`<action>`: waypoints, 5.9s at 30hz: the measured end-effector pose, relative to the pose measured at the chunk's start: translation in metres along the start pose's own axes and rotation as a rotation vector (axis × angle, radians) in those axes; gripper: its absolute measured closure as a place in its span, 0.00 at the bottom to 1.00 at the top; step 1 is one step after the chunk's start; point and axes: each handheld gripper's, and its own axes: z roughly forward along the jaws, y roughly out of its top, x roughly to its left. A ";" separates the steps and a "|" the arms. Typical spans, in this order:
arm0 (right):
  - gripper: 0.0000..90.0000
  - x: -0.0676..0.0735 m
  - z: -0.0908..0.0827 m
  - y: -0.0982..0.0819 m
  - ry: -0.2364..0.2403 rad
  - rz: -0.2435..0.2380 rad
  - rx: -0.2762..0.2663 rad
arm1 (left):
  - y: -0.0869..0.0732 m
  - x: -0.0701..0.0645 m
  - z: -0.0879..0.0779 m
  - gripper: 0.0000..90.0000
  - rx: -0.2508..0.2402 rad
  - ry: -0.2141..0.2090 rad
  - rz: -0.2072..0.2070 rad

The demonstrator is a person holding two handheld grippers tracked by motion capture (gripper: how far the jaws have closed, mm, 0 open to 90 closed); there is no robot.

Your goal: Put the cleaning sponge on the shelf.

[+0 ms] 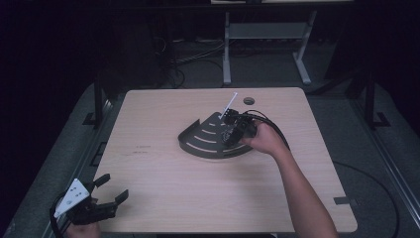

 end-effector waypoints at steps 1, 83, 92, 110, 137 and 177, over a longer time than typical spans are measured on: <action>0.37 -0.001 0.001 0.000 0.000 0.004 0.001 | 0.000 0.000 0.000 0.15 0.002 -0.001 0.000; 0.31 -0.014 0.034 0.010 -0.004 0.081 0.027 | -0.001 0.000 0.000 0.15 0.012 0.007 0.000; 0.29 -0.010 0.023 0.005 -0.015 0.080 -0.012 | -0.001 -0.001 0.000 0.15 0.014 0.004 0.000; 0.24 0.000 -0.005 -0.008 -0.021 0.080 -0.067 | -0.001 -0.001 0.000 0.15 0.020 0.006 0.006; 0.20 0.010 -0.020 -0.037 -0.029 0.085 -0.098 | 0.000 -0.002 0.000 0.15 0.028 0.004 0.011; 0.19 0.032 -0.016 -0.091 -0.018 0.077 -0.116 | -0.002 -0.002 0.003 0.15 0.045 0.002 0.009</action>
